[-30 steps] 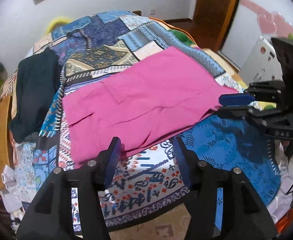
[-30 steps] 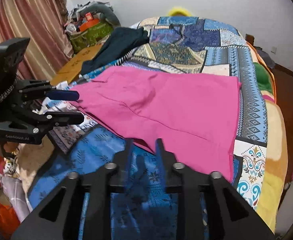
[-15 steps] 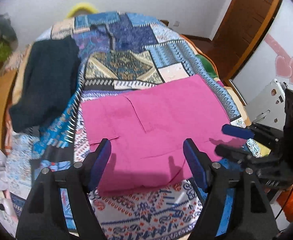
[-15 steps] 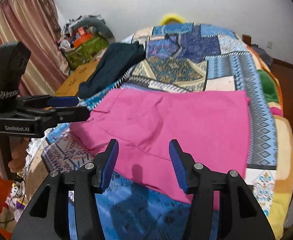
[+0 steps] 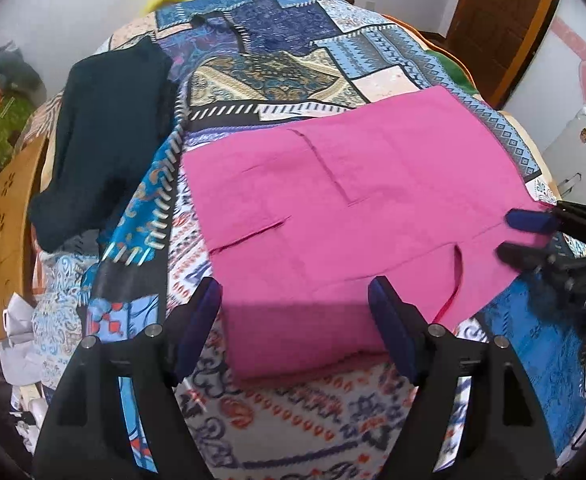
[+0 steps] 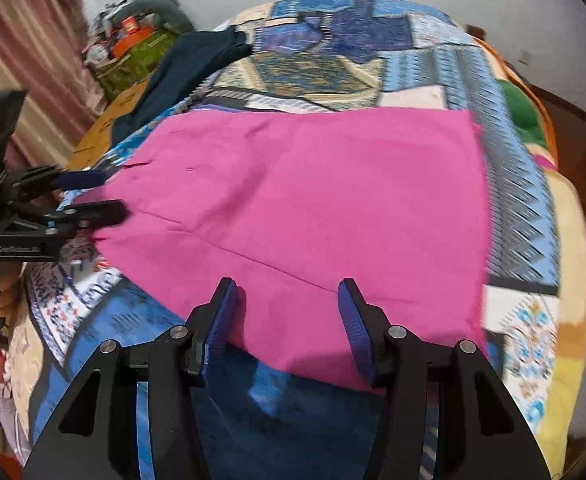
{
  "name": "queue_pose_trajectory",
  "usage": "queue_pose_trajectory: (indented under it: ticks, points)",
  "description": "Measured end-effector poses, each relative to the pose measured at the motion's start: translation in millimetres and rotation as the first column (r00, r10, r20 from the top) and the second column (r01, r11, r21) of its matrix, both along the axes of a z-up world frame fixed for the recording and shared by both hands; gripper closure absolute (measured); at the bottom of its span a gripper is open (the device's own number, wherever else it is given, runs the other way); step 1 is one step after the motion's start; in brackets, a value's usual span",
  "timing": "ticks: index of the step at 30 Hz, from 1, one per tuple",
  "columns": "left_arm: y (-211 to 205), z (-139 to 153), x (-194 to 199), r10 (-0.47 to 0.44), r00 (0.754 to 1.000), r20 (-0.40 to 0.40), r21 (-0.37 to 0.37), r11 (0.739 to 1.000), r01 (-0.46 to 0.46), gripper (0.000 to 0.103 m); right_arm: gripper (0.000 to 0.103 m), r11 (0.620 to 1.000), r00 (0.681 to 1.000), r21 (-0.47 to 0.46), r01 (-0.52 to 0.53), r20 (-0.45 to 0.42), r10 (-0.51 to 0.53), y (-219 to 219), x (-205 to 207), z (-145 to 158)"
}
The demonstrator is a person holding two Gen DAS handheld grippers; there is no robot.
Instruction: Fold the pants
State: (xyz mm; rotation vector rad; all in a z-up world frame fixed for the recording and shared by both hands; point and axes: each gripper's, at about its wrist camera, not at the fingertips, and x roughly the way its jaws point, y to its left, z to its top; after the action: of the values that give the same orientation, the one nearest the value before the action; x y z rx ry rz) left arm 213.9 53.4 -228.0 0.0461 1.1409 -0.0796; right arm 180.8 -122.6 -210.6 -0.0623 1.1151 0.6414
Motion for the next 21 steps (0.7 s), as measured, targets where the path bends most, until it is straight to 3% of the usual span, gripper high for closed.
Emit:
queue_pose_trajectory:
  ticks: [7, 13, 21]
  points:
    - [34, -2, -11, 0.076, 0.997, -0.021, -0.125, 0.989, -0.078, 0.021, 0.055, 0.997, 0.999, -0.062, 0.045, 0.033, -0.043, -37, -10, 4]
    - [35, 3, -24, 0.071, 0.997, 0.013, -0.076, 0.995, -0.069, 0.021, 0.055, 0.993, 0.996, -0.081, 0.086, 0.042, -0.083, -61, -15, 3]
    - [45, 22, -31, 0.081, 0.996, 0.04, -0.067, 0.995, -0.078, 0.022, 0.055, 0.994, 0.997, -0.08, 0.074, 0.037, -0.072, -61, -12, 11]
